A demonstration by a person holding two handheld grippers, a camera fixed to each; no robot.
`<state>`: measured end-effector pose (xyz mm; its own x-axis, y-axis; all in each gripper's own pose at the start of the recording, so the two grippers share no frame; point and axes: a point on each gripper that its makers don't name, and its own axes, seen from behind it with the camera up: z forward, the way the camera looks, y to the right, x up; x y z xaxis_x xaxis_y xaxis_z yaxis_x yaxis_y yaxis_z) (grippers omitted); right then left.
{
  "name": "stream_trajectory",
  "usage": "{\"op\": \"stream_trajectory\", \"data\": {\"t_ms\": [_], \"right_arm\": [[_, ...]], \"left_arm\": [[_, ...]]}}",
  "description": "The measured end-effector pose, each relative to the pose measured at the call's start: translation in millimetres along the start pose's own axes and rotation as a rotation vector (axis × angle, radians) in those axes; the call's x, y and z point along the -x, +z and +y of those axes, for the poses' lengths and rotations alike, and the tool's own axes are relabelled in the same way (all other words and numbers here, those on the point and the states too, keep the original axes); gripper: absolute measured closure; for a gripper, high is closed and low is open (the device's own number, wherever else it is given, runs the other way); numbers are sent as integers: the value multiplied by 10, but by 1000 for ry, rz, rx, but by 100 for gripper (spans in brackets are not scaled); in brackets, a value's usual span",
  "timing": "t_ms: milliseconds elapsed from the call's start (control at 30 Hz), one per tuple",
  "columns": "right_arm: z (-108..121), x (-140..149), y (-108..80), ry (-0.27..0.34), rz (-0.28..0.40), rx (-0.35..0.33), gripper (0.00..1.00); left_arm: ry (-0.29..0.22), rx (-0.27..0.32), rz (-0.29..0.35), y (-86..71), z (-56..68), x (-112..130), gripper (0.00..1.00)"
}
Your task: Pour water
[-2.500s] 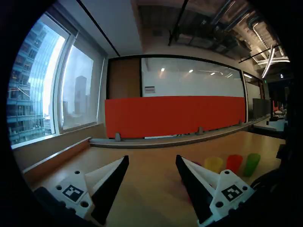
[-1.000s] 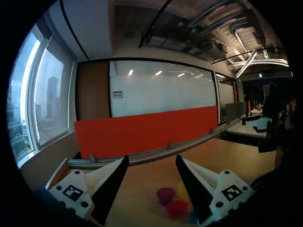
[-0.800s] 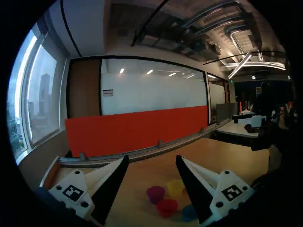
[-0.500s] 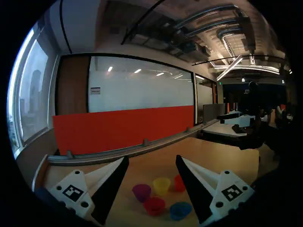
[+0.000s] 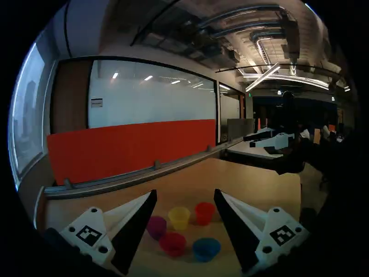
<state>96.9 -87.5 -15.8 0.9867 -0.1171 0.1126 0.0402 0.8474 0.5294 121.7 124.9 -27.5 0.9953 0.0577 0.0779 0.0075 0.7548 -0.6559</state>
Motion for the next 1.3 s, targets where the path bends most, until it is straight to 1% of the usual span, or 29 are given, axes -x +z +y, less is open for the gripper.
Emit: {"op": "stream_trajectory", "data": {"t_ms": [200, 367, 567, 800, 967, 1300], "right_arm": [[-4, 210, -13, -8, -64, -15, 0], [0, 306, -18, 7, -84, -24, 0], [-19, 431, 1, 23, -103, -41, 0], [-16, 634, 66, 5, -146, -45, 0], [-7, 790, 124, -9, -174, -43, 0], [-53, 1134, 219, -29, -231, -52, 0]], "left_arm": [[0, 37, -34, 5, 78, 167, 8], [0, 62, -70, 17, 137, 346, 8], [12, 83, -113, 75, 209, 590, 8], [15, 118, -144, 139, 314, 837, 8], [8, 131, -170, 192, 349, 1013, 8], [5, 172, -263, 286, 444, 1456, 8]]}}
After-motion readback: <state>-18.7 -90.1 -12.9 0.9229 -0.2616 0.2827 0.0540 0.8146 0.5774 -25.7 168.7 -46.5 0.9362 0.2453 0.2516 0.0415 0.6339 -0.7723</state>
